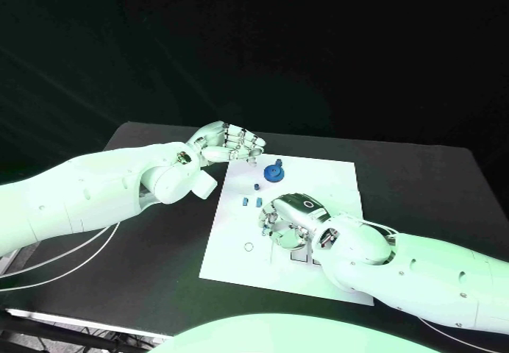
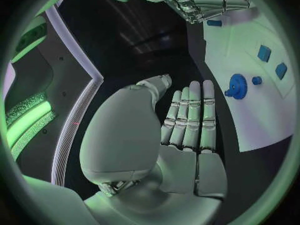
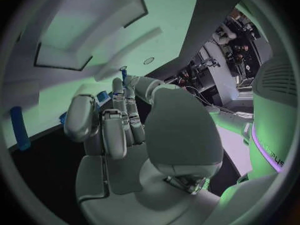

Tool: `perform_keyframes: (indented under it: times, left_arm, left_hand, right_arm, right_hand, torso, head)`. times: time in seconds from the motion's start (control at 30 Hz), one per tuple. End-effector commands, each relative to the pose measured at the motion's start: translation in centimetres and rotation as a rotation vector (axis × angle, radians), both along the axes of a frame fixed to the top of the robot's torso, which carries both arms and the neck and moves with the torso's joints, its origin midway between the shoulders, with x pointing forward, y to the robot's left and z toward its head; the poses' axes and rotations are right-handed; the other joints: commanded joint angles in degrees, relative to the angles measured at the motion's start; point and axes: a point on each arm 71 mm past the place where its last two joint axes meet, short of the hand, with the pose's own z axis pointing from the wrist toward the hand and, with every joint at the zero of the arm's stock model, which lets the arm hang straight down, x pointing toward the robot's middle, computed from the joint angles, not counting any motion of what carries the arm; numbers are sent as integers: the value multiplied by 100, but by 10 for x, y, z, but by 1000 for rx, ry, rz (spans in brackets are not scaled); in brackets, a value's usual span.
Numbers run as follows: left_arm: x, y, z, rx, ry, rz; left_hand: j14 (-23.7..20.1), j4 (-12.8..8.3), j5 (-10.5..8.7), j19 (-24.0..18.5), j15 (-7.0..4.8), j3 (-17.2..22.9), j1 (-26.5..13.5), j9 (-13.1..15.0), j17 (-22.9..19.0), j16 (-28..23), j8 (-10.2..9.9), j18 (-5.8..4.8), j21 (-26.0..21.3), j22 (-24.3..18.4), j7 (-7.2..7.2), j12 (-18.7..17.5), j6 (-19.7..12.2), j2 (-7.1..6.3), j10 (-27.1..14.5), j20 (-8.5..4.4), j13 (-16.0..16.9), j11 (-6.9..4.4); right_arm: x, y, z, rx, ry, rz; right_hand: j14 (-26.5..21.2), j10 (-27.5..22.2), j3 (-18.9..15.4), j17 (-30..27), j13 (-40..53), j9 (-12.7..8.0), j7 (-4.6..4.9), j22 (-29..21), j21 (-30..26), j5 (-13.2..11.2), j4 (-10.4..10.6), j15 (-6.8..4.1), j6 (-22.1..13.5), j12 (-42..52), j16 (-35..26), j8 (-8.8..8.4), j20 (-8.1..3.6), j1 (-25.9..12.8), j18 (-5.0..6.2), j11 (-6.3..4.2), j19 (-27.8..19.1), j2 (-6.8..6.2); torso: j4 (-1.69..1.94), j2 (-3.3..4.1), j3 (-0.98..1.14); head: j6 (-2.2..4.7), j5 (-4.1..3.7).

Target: Assemble the parts on the task board

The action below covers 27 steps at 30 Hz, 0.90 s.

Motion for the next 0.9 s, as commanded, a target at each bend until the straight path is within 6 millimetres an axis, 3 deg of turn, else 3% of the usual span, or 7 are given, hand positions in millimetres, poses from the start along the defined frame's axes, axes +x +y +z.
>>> perform_keyframes:
  times: [0.03,0.9]
  left_arm:
    - [-1,-3,1,-8,-6,-24]
    - [0,-3,1,-6,1,-29]
  left_hand:
    - [1,-15,28,26,28,-15,-28,-9,-7,-38,-32,61,-24,-7,25,-14,-26,22,-21,-8,-6,-3]
    - [-1,-14,28,27,29,-17,-32,-10,-9,-44,-30,62,-36,-15,23,-13,-25,24,-24,-6,-7,-3]
  right_arm:
    - [-1,1,-1,-18,-5,14]
    - [-2,1,-4,-31,3,19]
  right_hand:
    - [294,102,32,-1,6,11,24,163,-16,10,-15,-31,5,22,21,22,-9,-21,-101,-96,12,45]
    - [293,104,39,-3,9,20,26,166,-15,12,-27,-30,-3,18,20,24,-9,-23,-102,-95,13,48]
  torso:
    - [-2,-1,1]
    - [0,-2,1]
  head:
    - [-2,13]
    - [1,36]
